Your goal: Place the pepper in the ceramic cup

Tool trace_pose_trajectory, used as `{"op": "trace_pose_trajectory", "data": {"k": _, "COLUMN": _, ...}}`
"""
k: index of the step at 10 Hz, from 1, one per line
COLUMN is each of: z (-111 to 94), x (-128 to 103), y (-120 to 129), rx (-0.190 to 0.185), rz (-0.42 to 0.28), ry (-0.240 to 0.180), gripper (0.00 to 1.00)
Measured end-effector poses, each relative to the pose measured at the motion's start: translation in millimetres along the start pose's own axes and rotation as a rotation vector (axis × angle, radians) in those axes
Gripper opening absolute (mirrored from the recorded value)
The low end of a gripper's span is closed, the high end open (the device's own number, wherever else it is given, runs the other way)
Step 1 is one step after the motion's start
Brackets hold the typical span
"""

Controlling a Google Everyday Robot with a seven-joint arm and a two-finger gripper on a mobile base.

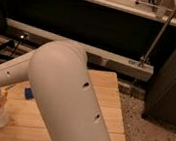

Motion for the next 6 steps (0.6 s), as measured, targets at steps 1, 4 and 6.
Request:
{"op": "trace_pose_trajectory", "data": {"k": 1, "z": 0.1, "x": -1.1, "y": 0.1, "rx": -0.002, "rz": 0.001, "ry": 0.0, "gripper": 0.8}}
{"op": "trace_pose_trajectory", "data": {"k": 4, "z": -0.2, "x": -2.2, "y": 1.0, "rx": -0.009, "rz": 0.009, "ry": 0.001, "gripper": 0.8}}
{"op": "trace_pose_trajectory", "data": {"k": 6, "z": -2.2, "x": -2.9, "y": 2.3, "rx": -0.008, "rz": 0.022, "ry": -0.012, "gripper": 0.8}}
